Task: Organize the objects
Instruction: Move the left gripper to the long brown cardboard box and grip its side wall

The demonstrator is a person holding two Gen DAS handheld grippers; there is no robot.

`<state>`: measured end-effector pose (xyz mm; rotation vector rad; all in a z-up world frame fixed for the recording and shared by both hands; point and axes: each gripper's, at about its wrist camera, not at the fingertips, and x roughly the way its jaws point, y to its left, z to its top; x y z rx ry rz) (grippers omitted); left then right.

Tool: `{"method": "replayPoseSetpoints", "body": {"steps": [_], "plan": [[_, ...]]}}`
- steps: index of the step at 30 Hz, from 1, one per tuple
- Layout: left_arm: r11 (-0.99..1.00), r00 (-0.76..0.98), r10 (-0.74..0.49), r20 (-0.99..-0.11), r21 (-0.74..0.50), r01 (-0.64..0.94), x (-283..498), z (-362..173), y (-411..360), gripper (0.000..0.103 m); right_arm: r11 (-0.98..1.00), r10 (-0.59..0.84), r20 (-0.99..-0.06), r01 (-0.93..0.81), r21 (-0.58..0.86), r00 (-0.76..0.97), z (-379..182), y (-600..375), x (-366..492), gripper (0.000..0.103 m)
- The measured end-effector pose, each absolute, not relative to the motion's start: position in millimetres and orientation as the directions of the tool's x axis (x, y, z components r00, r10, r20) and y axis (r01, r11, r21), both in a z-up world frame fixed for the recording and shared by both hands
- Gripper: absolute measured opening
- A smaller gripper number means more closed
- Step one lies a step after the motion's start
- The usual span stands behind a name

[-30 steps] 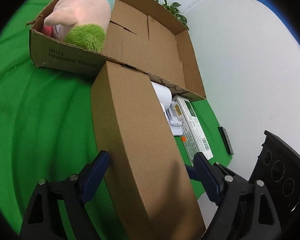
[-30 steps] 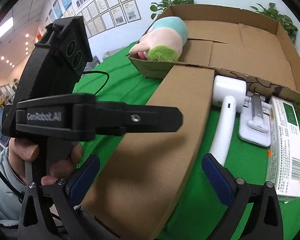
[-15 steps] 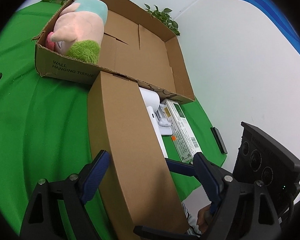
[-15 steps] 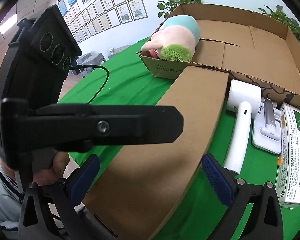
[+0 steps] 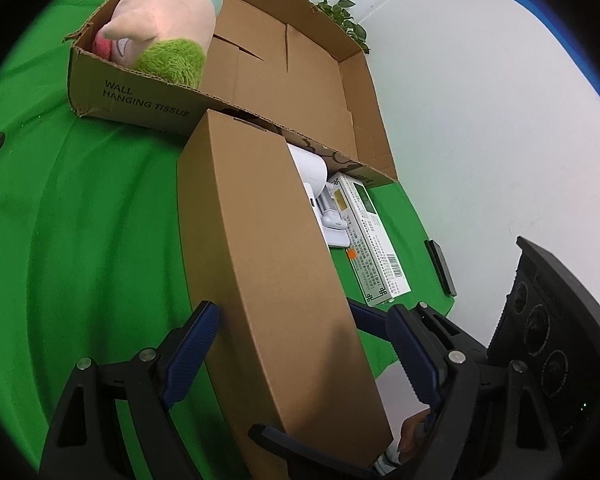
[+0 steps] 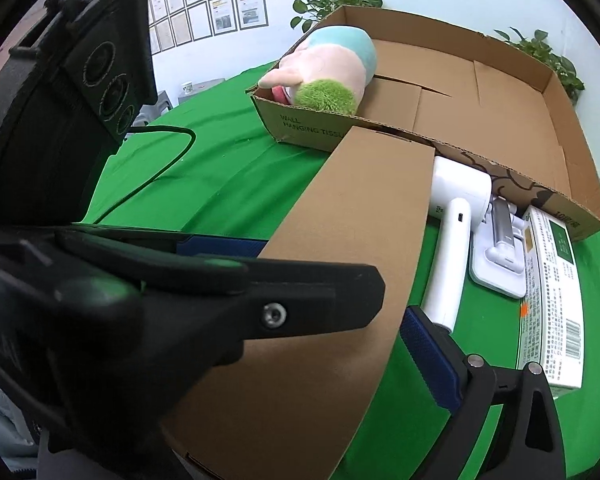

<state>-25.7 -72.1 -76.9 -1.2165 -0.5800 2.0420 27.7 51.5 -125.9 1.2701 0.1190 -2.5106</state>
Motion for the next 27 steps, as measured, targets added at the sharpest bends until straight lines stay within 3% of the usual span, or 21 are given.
{"method": "replayPoseSetpoints", "body": {"steps": [7, 8, 10, 11, 15, 17, 20, 27], "plan": [[-0.658, -0.342, 0.75, -0.566, -0.685, -0.311, -14, -73, -82, 0.086, -0.937, -0.331, -0.774, 0.288, 0.199, -0.541, -121, 69, 32, 0.084], [-0.667, -0.348, 0.743, -0.572, -0.678, -0.309, -13, -72, -83, 0.086, -0.938, -0.333, -0.765, 0.278, 0.208, -0.551, -118, 73, 32, 0.073], [-0.658, -0.35, 0.75, -0.561, -0.688, -0.307, -12, -70, -84, 0.086, -0.938, -0.338, -0.758, 0.265, 0.224, -0.557, -116, 78, 30, 0.06], [-0.653, -0.35, 0.754, -0.556, -0.692, -0.307, -13, -68, -83, 0.086, -0.936, -0.343, -0.76, 0.265, 0.23, -0.551, -116, 79, 29, 0.06], [-0.647, -0.343, 0.76, -0.551, -0.685, -0.334, -11, -65, -77, 0.085, -0.933, -0.355, -0.767, 0.258, 0.252, -0.534, -117, 80, 28, 0.066], [-0.651, -0.335, 0.759, -0.559, -0.678, -0.342, -12, -67, -73, 0.085, -0.931, -0.356, -0.77, 0.269, 0.245, -0.53, -117, 76, 32, 0.084], [-0.673, -0.334, 0.739, -0.585, -0.66, -0.334, -14, -71, -71, 0.085, -0.928, -0.357, -0.776, 0.291, 0.233, -0.519, -120, 65, 35, 0.098], [-0.678, -0.322, 0.734, -0.598, -0.664, -0.316, -15, -84, -77, 0.084, -0.951, -0.248, -0.794, 0.294, 0.092, -0.555, -125, 44, 43, 0.095]]}}
